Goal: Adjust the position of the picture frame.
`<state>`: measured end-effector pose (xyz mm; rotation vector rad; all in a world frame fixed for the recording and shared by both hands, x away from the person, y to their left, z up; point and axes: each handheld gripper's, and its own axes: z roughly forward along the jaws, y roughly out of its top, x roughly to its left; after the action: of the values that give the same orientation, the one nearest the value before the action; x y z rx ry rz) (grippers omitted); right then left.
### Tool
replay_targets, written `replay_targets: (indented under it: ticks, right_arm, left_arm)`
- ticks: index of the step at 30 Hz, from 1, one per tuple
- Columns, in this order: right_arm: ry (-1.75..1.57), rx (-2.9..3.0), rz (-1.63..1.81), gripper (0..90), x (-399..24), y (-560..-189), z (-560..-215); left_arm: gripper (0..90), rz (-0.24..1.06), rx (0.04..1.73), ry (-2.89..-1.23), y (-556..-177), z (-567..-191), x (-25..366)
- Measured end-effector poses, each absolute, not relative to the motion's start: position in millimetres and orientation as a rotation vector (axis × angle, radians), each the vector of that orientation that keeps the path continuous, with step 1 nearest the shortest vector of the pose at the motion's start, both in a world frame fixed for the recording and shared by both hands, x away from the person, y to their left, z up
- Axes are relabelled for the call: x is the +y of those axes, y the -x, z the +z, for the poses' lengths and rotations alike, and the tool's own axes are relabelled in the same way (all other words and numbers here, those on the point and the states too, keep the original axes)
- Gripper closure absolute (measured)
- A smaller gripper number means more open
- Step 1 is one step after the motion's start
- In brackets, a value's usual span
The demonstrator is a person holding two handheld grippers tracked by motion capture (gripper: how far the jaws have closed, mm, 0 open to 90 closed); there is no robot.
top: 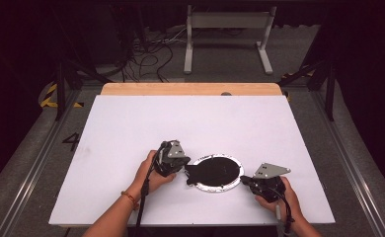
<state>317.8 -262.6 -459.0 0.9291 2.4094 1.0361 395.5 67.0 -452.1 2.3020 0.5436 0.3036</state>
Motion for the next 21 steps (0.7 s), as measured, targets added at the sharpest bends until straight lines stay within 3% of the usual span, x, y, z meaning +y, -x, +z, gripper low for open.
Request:
replay_targets:
  ticks: [3,9,21]
  right_arm:
    - [-0.908,2.410,1.011,90.0,-259.9,-323.7,-458.2]
    - [-0.908,2.402,1.000,90.0,-253.5,-338.0,-457.9]
    - [-0.913,2.414,1.023,88.9,-250.6,-331.3,-458.1]
  left_arm:
    - [90.0,0.275,0.552,-2.299,-394.9,-452.3,71.3]
    - [90.0,0.345,0.506,-2.384,-387.1,-456.5,71.9]
    - [87.7,0.302,0.531,-2.283,-391.0,-456.7,77.0]
